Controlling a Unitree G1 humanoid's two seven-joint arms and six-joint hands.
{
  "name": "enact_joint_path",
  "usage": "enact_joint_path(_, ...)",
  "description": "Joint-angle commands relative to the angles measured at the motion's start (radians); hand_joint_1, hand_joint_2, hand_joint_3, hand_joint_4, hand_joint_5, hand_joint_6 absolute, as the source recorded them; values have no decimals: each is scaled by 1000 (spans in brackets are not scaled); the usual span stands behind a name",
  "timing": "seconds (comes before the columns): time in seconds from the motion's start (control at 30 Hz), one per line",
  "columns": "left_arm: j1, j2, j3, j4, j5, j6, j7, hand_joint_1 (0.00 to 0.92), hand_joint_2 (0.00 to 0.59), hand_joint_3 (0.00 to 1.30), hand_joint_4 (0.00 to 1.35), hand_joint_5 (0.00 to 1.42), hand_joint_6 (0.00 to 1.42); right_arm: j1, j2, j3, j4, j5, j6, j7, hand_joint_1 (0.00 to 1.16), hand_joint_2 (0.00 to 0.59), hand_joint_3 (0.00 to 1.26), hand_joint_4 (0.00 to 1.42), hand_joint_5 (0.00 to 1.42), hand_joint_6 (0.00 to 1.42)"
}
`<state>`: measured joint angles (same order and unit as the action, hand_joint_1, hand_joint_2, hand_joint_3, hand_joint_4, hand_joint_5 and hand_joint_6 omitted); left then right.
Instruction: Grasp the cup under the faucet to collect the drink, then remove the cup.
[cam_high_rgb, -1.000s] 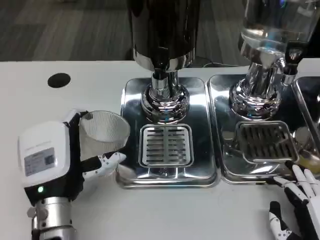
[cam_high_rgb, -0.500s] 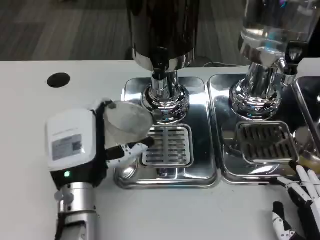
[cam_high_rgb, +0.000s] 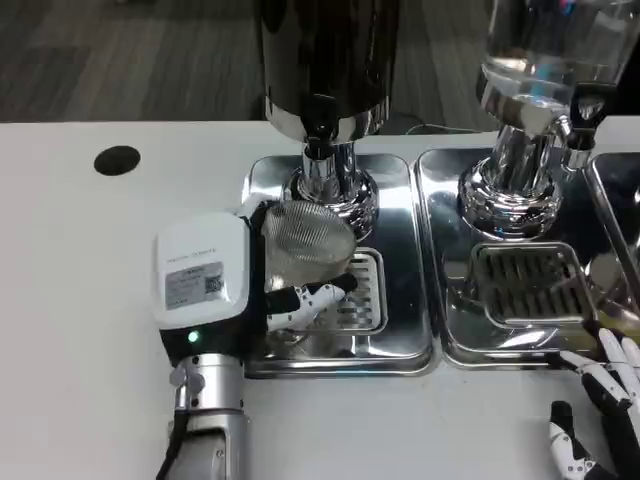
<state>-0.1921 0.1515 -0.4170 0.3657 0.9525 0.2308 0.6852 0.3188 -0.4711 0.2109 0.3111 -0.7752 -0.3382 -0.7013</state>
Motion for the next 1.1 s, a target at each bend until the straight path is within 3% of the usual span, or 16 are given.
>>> enact_joint_path(0.03,-45,15,-14,70,8,-33,58,377,66,798,798,1028,1328,0,-4,-11,11,14,-11,-3,407,526,304,42,39,113)
enact_joint_path(0.13,-54,19,-45,129,24,-55,108,287,91,784,772,1016,1261,-2,-4,-13,18,20,-14,-5,407,525,304,42,43,113)
enact_joint_path(0.27,-42,21,-71,162,14,-69,148,231,109,776,772,1016,1274,-6,-2,-11,26,22,-16,-6,407,525,303,42,47,113)
enact_joint_path(0.77,-8,62,-65,94,13,-41,154,188,117,737,716,980,1258,-23,6,-6,41,25,-26,-4,402,518,303,43,52,113)
enact_joint_path(0.87,-7,65,-65,81,16,-24,143,147,116,671,628,920,1191,-24,7,-5,44,25,-27,-6,389,525,303,42,62,113)
enact_joint_path(1.03,-18,60,-67,71,8,17,86,73,87,449,383,717,921,-25,7,-6,50,27,-32,-7,380,525,303,42,62,123)
enact_joint_path(1.1,-27,55,-72,78,7,24,68,70,86,407,351,696,889,-26,8,-6,55,30,-34,-8,378,525,303,42,62,126)
